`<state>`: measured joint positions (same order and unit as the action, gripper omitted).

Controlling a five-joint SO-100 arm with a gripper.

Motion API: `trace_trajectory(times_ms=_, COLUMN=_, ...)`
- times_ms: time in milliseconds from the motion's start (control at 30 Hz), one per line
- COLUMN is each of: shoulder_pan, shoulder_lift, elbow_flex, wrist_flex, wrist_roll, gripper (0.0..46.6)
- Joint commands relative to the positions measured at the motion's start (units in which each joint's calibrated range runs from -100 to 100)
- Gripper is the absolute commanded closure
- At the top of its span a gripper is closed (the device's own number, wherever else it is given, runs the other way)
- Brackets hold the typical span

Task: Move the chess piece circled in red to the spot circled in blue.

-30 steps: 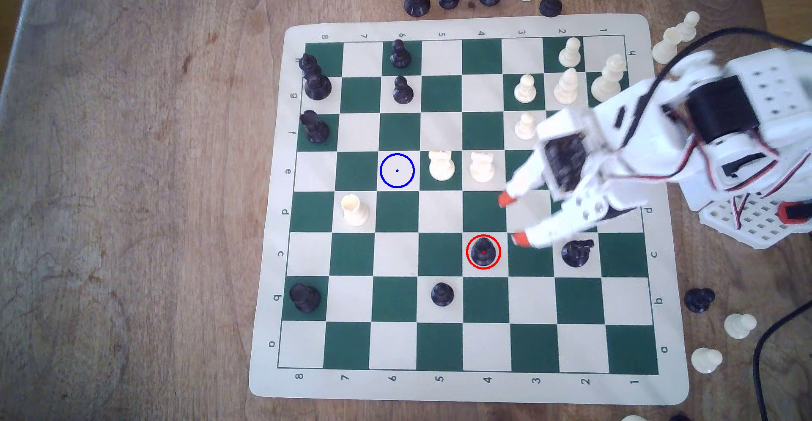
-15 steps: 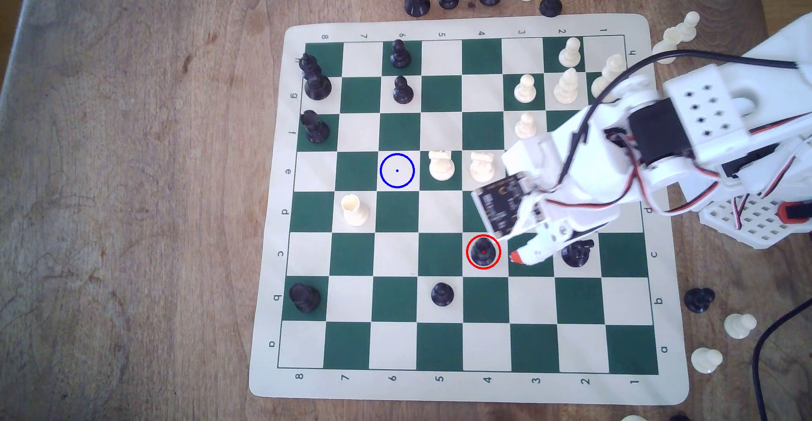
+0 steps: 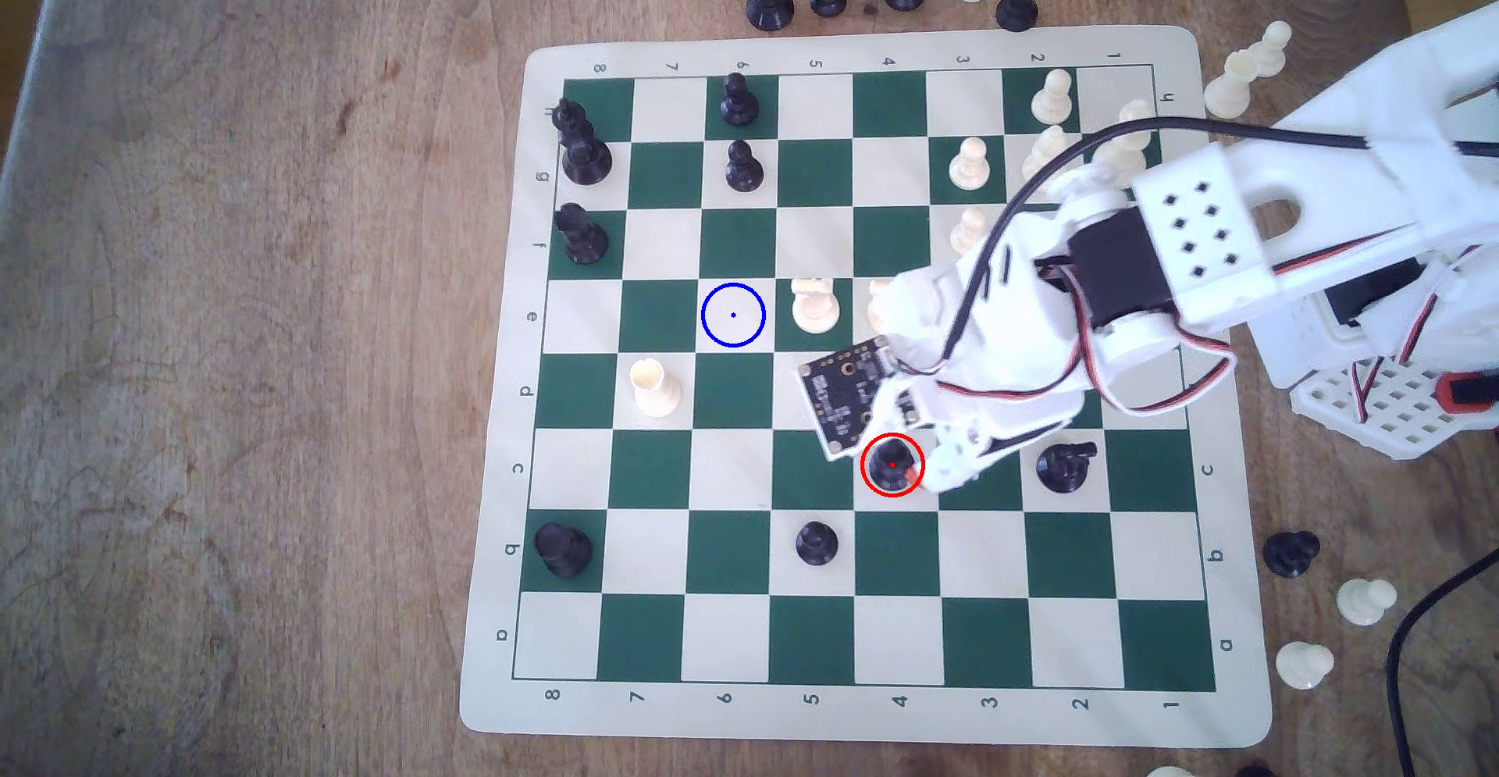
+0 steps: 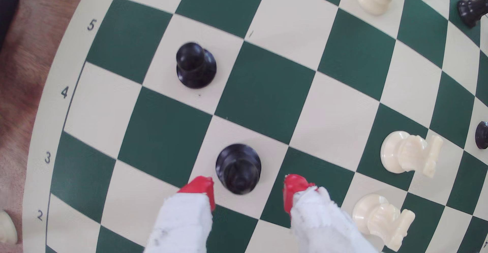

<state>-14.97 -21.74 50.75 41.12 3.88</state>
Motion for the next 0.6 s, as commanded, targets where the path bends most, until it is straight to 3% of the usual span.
trace_trajectory(times_ms=0, shoulder_pan=-0.63, shoulder_lift=1.03, elbow_flex=-5.87, wrist_flex=-1.48, wrist_roll=-0.98, gripper=32.7)
trace_trajectory(times_ms=333, shoulder_pan=-2.04, shoulder_lift=3.15, elbow_flex=-6.5, wrist_flex=-2.54, wrist_roll=-1.42, gripper=33.8)
trace_trajectory(times_ms=567, shoulder_pan=-2.35, shoulder_lift=3.75, elbow_flex=-6.59, wrist_flex=-2.62, wrist_roll=-1.47, gripper=39.7)
